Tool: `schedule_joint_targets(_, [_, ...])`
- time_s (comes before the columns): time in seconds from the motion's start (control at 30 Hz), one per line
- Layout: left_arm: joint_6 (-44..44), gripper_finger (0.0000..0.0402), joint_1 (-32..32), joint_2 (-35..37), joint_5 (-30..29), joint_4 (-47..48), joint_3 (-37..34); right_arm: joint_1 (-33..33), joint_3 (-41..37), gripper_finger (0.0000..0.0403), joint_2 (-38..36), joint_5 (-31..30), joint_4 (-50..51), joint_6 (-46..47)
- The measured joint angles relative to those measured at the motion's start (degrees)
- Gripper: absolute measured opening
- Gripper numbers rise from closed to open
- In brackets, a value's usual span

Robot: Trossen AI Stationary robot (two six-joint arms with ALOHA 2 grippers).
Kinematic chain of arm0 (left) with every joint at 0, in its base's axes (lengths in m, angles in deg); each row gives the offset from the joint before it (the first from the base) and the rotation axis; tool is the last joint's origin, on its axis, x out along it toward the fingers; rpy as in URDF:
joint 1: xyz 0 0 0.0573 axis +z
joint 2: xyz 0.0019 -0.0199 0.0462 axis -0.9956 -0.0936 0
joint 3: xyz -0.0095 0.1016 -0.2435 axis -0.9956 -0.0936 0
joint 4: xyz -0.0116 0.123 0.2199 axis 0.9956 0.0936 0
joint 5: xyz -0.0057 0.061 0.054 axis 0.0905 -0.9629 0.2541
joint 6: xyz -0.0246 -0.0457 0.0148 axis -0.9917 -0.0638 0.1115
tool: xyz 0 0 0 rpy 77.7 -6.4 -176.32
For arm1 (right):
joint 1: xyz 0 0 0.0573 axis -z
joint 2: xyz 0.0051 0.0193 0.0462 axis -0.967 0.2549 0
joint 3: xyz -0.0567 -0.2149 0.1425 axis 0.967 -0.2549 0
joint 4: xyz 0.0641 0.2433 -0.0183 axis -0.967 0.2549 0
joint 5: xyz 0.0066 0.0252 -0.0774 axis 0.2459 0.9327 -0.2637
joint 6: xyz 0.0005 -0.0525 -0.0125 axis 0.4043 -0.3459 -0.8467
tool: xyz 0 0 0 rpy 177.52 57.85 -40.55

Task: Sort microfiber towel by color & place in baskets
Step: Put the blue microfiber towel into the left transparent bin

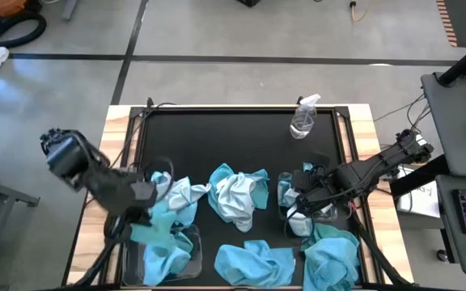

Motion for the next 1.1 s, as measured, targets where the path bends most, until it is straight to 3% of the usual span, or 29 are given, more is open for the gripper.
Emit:
schedule_joint_targets(0.17, [-10.23,0.0001,-6.13,-0.56,-2.16,-0.02,-4.56,0.0,0.0,0.0009,0.0,0.0,0.0,-0.81])
schedule_joint_targets(0.37, [-16.76,0.0001,-7.87,-0.64,-3.29,0.02,-12.35,0.0,0.0,0.0009,0.0,-0.17,-0.04,-1.71])
schedule_joint_targets(0.5, [-17.18,0.0001,-7.9,-0.66,-3.33,-1.62,-18.23,0.0,-0.02,0.0009,0.0,-0.2,-0.04,-2.36])
schedule_joint_targets(0.8, [-16.82,0.0001,-7.94,-0.68,-0.36,-14.71,-32.05,0.0,-0.02,0.0009,0.0,-0.22,-0.49,-2.74])
schedule_joint_targets(1.1, [-16.71,0.0001,-7.92,-0.68,0.22,-24.57,-41.86,0.0,-1.0,0.0009,0.0,-0.26,-1.55,-3.24])
